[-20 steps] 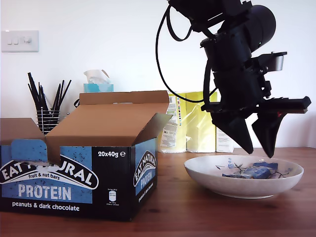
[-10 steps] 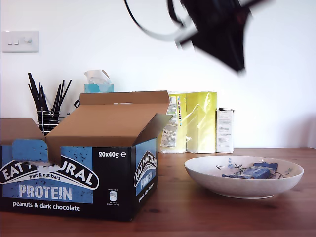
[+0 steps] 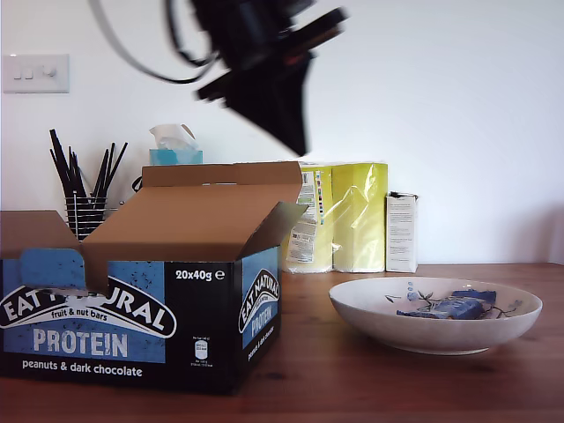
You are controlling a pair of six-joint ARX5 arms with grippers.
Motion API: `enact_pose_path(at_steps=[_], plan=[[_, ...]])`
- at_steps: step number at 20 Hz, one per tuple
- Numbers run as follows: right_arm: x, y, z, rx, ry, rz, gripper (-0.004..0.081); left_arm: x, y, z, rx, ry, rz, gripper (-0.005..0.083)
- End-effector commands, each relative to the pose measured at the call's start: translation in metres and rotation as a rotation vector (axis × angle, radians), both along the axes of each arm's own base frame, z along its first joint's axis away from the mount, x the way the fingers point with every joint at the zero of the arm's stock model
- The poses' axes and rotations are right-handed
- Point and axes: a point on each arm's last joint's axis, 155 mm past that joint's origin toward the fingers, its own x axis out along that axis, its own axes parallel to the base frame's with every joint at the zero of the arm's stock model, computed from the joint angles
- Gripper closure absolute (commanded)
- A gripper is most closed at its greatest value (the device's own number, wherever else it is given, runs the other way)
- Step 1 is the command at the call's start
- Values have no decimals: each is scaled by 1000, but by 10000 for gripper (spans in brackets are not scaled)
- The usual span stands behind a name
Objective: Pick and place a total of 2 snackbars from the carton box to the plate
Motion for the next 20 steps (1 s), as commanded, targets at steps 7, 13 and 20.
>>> enact_pose_path(at_steps=[7, 13, 20], plan=[[14, 50, 8, 47, -38, 253, 783, -16, 68, 3, -102, -86, 120, 793], [-6, 89, 1, 33, -13, 385, 783, -26, 73, -21, -74, 29, 163, 792], [-17, 87, -18, -31, 56, 359, 783, -24, 64, -83, -22, 207, 230, 376]])
